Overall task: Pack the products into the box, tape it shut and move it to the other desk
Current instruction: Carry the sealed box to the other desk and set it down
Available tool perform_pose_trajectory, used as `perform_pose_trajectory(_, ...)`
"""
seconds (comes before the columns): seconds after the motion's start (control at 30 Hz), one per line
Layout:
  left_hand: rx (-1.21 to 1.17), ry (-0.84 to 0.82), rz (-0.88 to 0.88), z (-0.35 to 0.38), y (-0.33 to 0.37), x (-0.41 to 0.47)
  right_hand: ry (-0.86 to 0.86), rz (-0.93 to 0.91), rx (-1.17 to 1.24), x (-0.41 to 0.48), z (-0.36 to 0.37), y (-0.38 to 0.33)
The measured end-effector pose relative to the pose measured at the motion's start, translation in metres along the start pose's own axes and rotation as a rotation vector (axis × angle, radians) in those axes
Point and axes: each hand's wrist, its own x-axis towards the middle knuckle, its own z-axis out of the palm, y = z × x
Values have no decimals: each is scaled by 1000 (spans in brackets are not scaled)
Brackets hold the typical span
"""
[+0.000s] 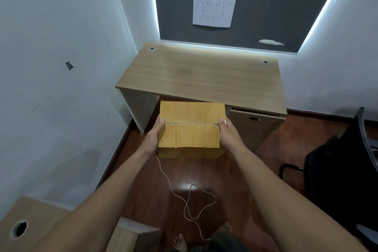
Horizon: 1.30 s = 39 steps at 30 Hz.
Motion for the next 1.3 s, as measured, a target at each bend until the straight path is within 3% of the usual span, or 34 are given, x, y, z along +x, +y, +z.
perform_pose_trajectory(0.23,-4,15,68,44,39,44,-5,-10,-3,61,-30,-26)
perform_pose_trajectory(0.67,14,83,31,91,92,109,-28,-13,-14,154,-68,-62)
perform_pose_trajectory(1.03,29,66,-39,69,123,211,9,12,12,240,-47,-89)
perform_pose_trajectory(1.3,69,-59,-78,28,165,332,78,58,21,339,-9,-132)
